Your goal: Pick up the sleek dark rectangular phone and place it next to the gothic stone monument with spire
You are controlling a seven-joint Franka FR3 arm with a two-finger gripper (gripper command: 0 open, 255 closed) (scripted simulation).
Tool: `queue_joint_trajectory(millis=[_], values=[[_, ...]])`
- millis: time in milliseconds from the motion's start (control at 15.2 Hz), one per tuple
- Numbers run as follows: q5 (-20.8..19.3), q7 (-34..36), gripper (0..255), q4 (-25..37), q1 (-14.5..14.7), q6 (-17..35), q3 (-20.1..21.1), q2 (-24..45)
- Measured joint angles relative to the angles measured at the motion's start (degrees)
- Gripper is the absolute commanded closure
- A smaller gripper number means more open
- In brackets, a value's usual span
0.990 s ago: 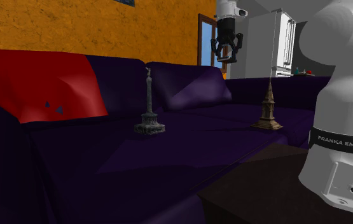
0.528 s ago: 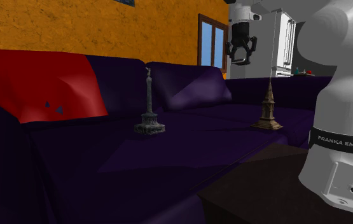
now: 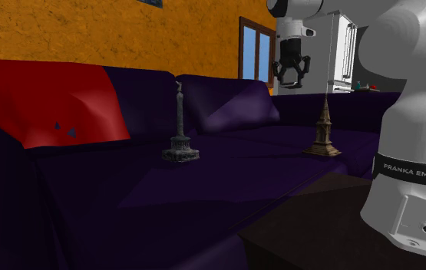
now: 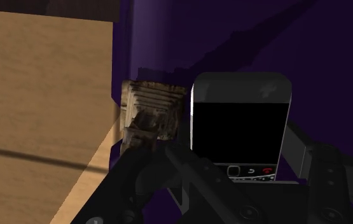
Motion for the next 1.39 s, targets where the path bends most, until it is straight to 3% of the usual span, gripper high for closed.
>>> queue_joint_trajectory(millis=[1386], values=[[-0.27,0.93,255,-9.59,-0.06,16.79,-0.21,7.23]])
